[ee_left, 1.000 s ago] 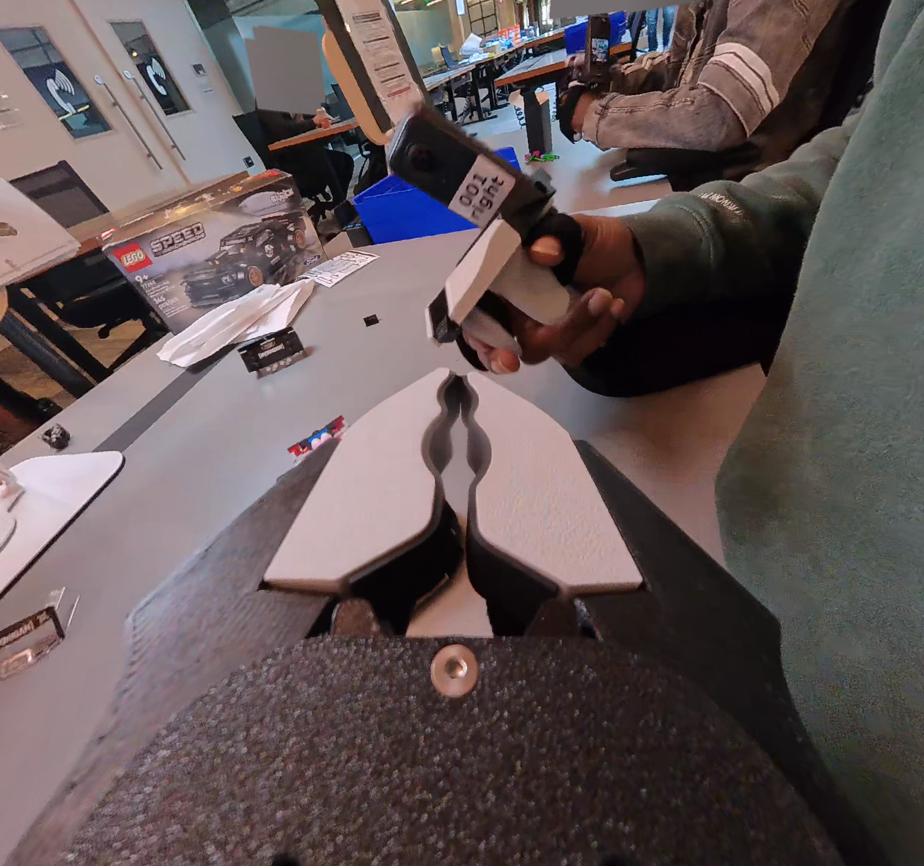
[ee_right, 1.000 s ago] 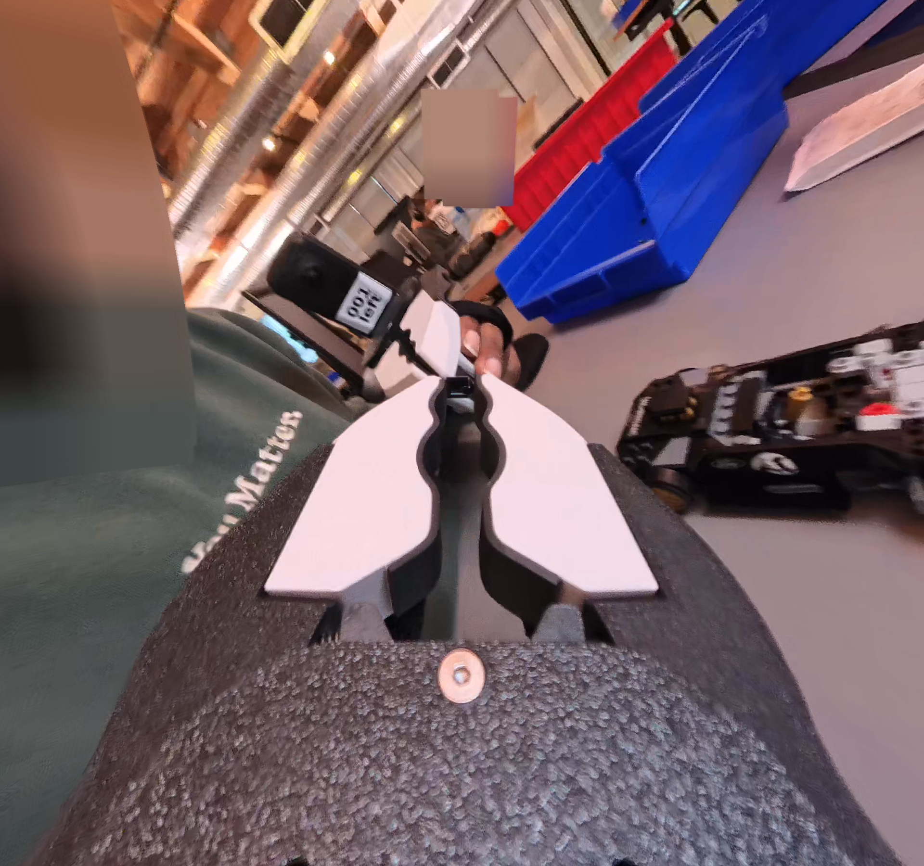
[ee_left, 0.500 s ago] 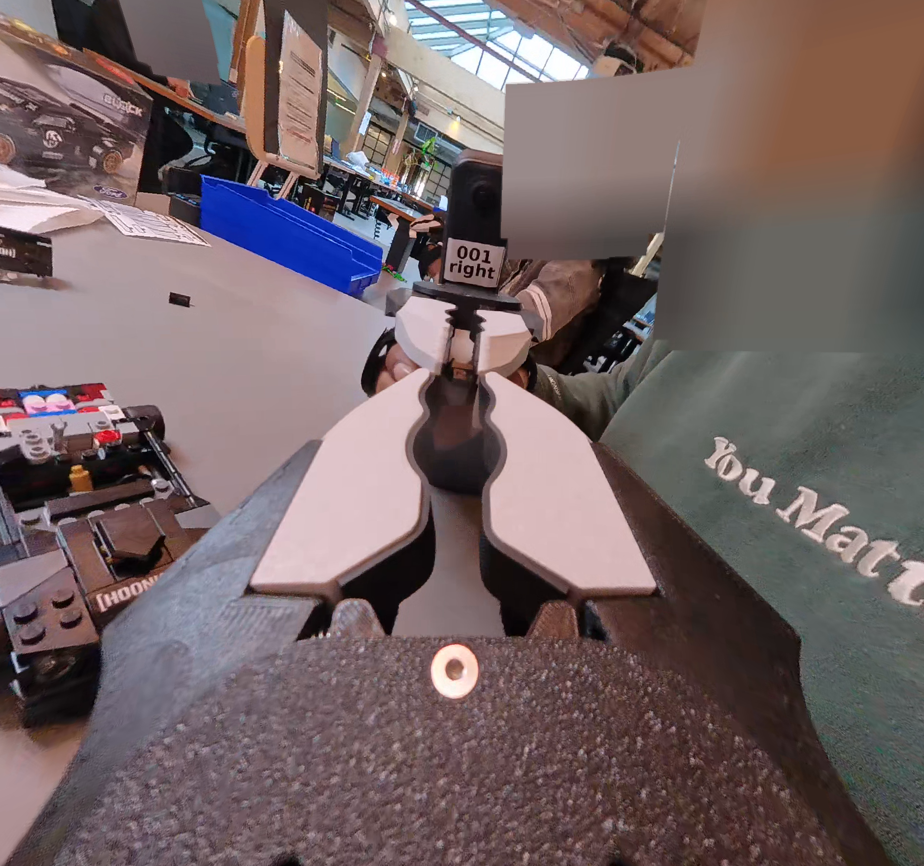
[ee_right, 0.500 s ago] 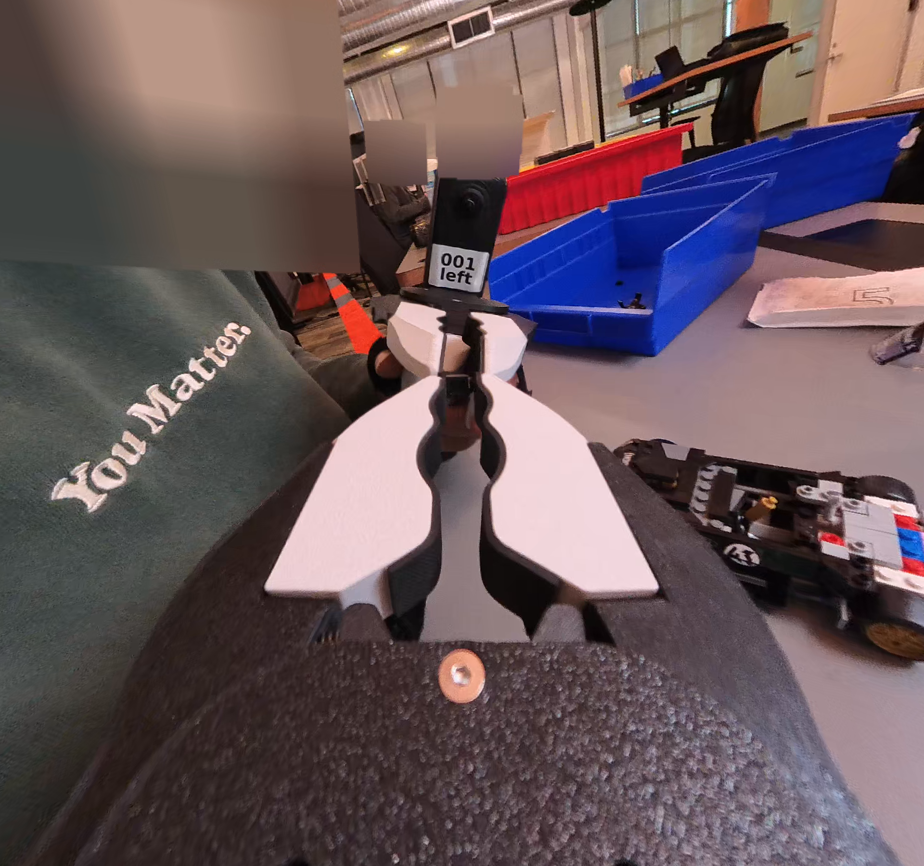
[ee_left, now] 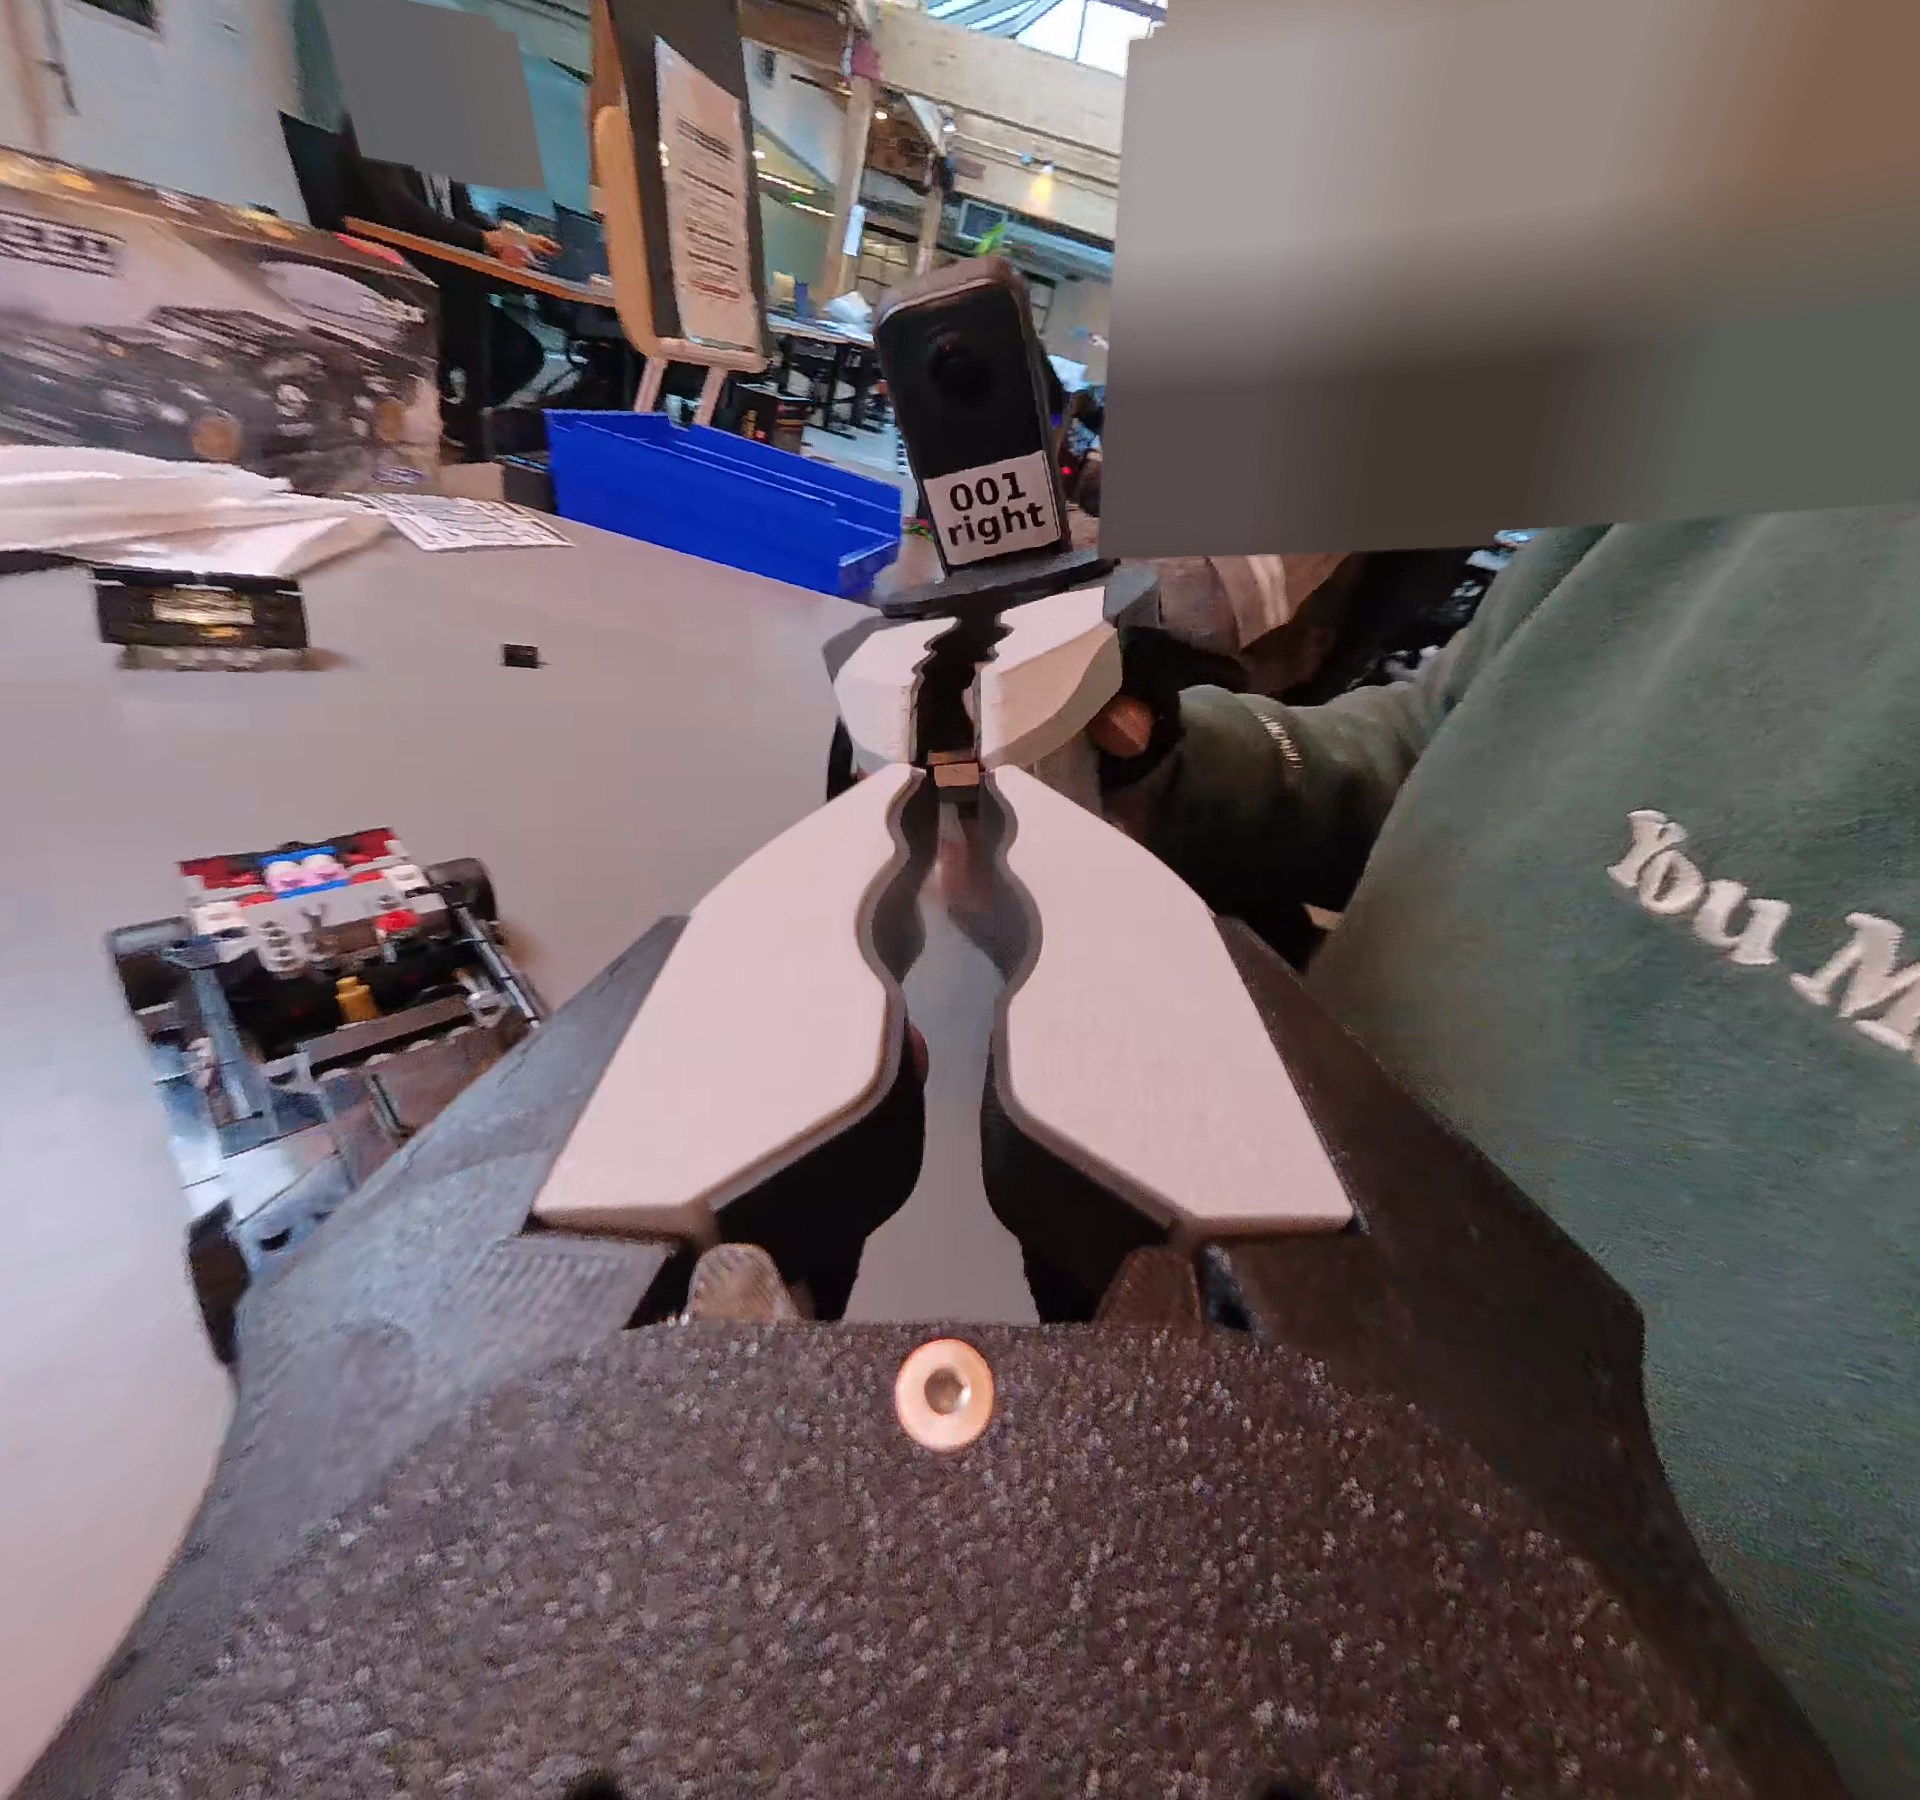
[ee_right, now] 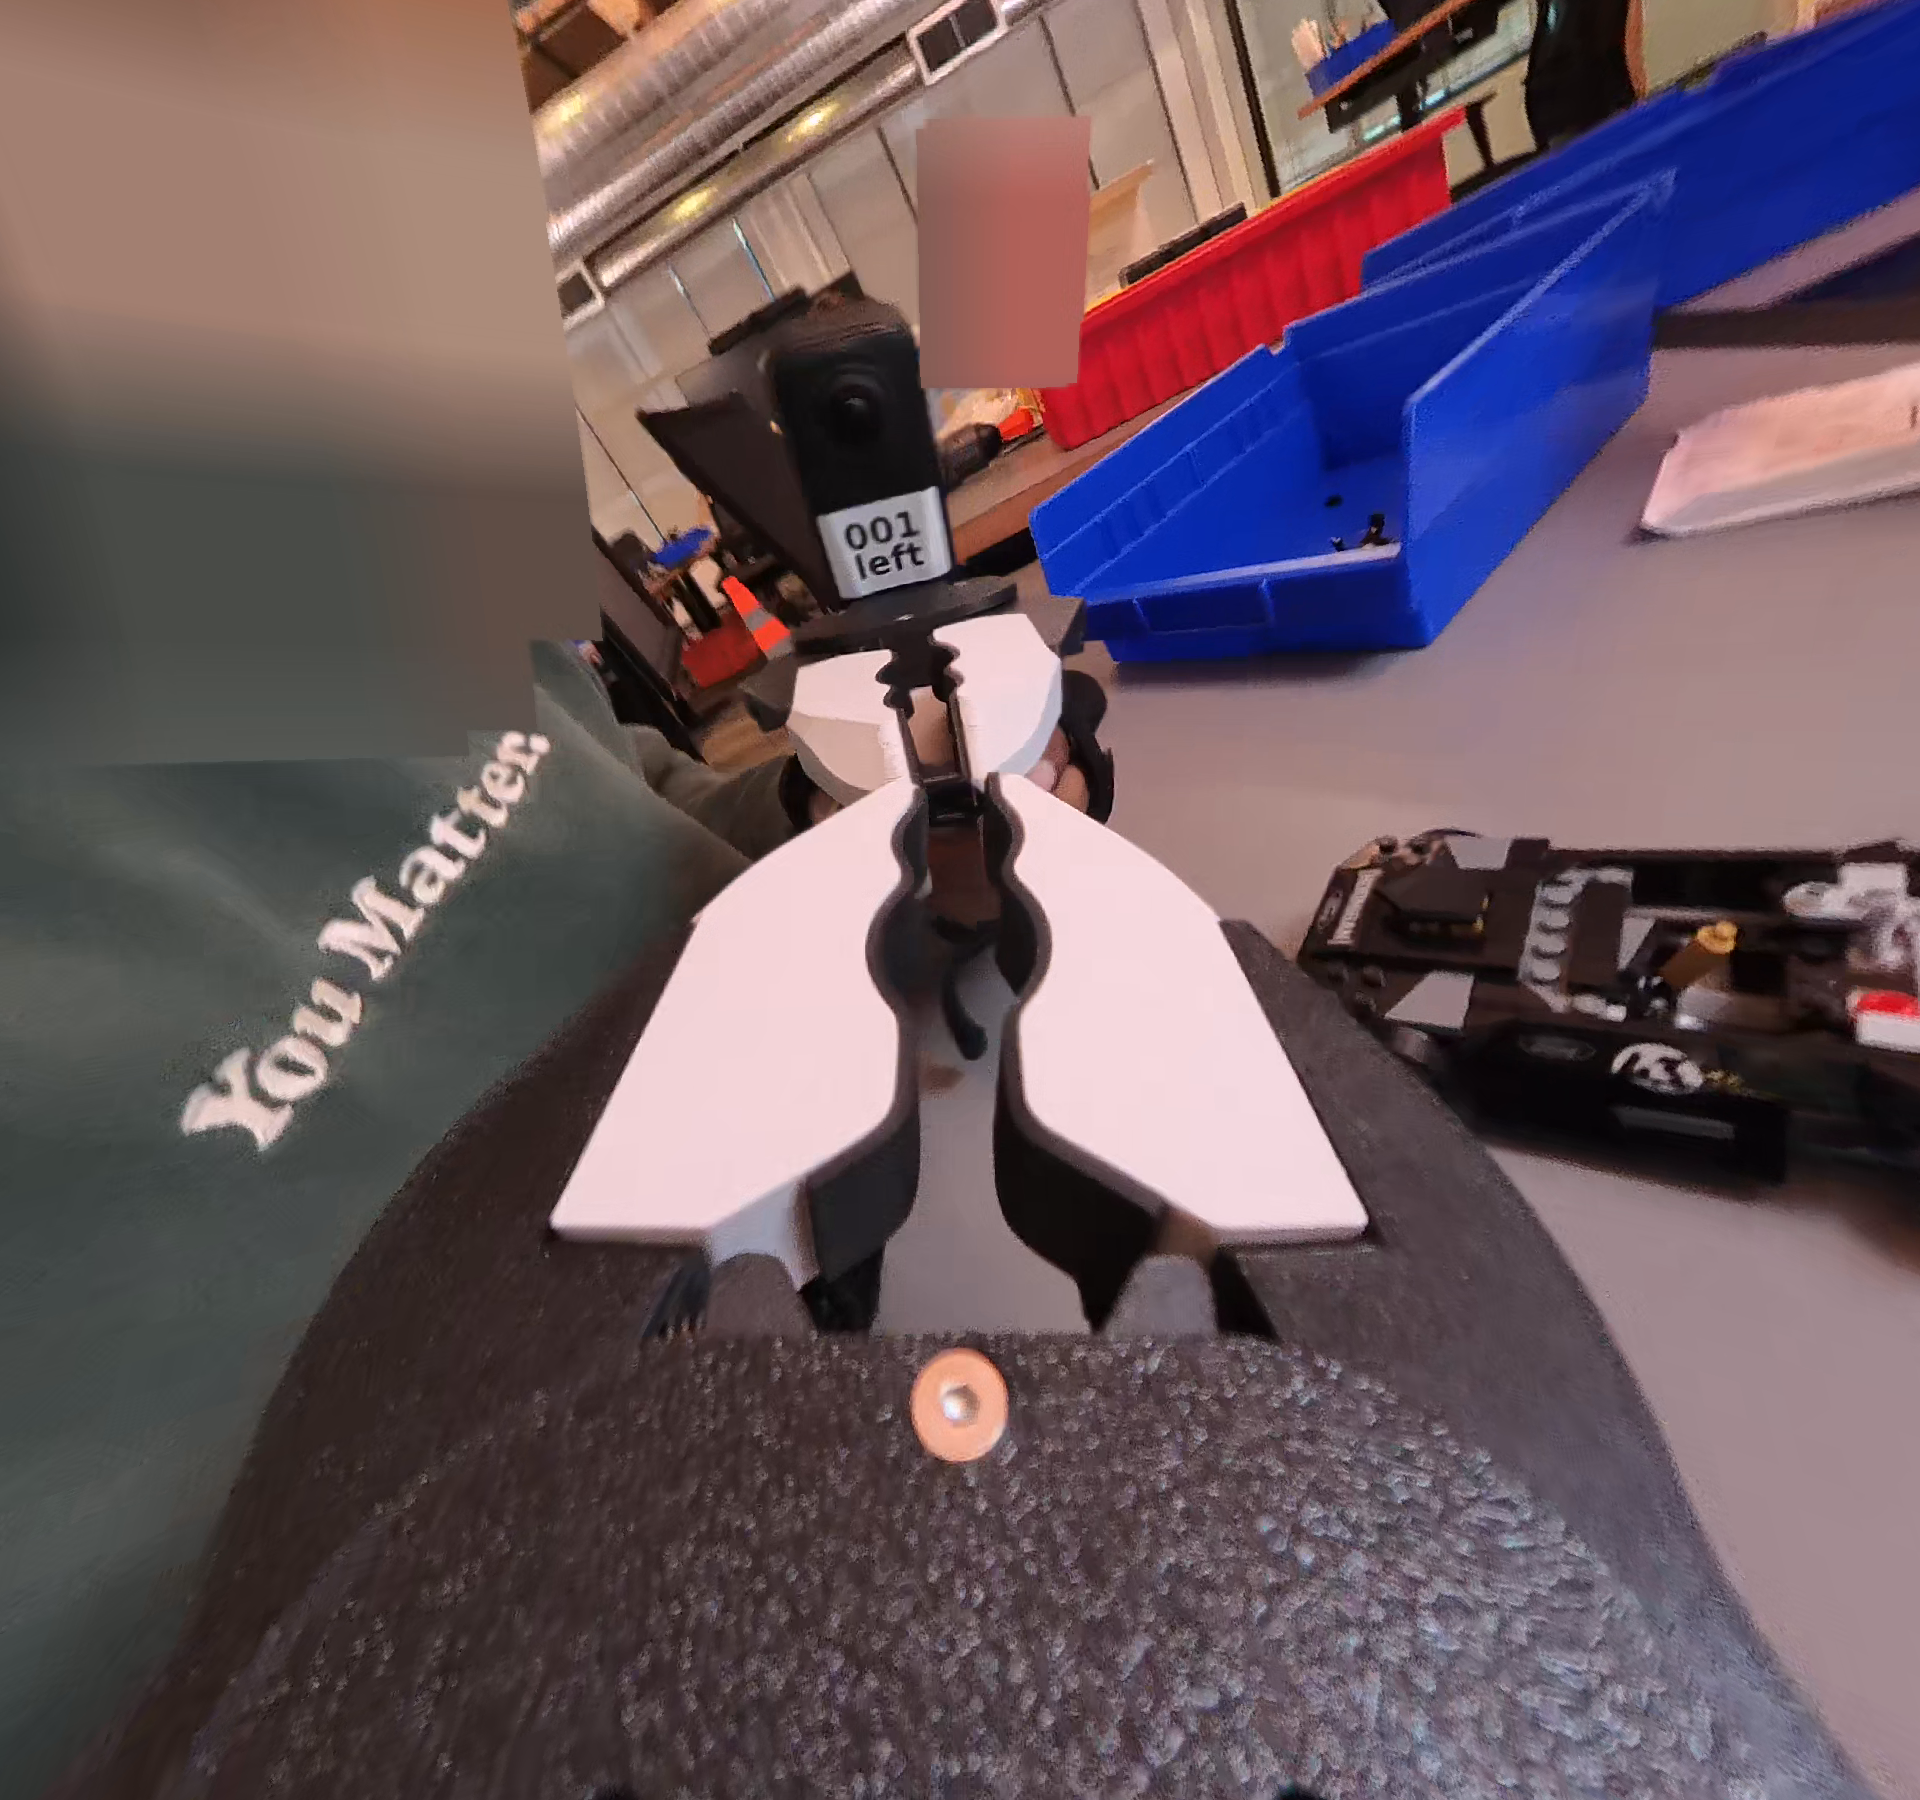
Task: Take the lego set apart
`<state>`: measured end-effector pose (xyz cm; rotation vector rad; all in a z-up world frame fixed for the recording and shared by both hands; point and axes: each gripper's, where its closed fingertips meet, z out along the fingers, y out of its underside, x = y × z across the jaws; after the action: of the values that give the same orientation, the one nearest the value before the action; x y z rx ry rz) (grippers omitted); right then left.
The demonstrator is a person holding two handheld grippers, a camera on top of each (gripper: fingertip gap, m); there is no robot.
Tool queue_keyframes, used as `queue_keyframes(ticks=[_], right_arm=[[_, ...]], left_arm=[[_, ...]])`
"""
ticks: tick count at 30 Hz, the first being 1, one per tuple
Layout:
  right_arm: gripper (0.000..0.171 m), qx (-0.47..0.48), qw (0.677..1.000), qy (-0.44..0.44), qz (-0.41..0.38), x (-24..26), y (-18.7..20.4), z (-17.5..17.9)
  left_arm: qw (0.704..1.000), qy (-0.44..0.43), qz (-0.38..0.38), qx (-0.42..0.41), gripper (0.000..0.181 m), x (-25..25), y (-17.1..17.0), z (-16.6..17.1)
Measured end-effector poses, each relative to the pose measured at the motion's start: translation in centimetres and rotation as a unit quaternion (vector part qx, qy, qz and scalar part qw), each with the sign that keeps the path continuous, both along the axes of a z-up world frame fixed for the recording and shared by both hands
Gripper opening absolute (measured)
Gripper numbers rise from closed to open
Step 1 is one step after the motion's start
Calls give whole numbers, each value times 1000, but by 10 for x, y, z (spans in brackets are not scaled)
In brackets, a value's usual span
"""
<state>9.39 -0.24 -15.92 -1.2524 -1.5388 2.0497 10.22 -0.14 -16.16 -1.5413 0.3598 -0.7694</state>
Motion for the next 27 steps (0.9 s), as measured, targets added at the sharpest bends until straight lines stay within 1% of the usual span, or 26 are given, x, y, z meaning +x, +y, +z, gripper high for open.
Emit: queue_keyframes(ticks=[2,6,8,10,11,12,13,14,16,17,19,20,21,23,25,27], right_arm=[[10,-32,999,-14,5,-2,1,-1],[10,-41,999,-9,12,-1,2,1],[10,-50,999,-3,15,1,2,4],[10,-80,996,2,26,3,3,9],[10,-103,994,8,18,4,9,13],[10,-131,991,17,1,5,24,18],[9,-141,990,23,-13,8,38,20],[10,-119,992,24,-29,10,44,17],[10,-65,997,23,-45,10,40,12],[10,-60,997,23,-41,9,35,10],[10,-46,998,15,-41,6,31,6],[10,-35,998,13,-45,5,32,4],[10,-25,998,11,-49,5,32,3],[10,-15,998,13,-56,5,33,2],[10,-6,998,8,-61,3,32,0],[10,11,998,6,-67,2,32,-2]], left_arm=[[1000,18,11,7,8,-2,1,-2],[999,27,11,19,8,-1,2,0],[1000,10,6,26,8,0,2,4],[999,-13,-3,37,8,3,0,9],[998,-36,-10,54,8,1,-3,16],[996,-65,-11,65,8,-6,-7,25],[995,-73,-1,73,8,-14,-9,29],[996,-58,11,69,9,-19,-10,26],[998,-18,38,44,9,-30,-9,14],[998,-3,55,31,9,-37,-9,11],[993,39,115,3,9,-65,-10,11],[986,68,150,-16,9,-85,-12,12],[972,104,205,-40,8,-113,-15,14],[928,165,324,-85,8,-179,-28,19],[887,199,382,-164,8,-232,-44,8],[850,224,419,-227,8,-269,-55,-11]])
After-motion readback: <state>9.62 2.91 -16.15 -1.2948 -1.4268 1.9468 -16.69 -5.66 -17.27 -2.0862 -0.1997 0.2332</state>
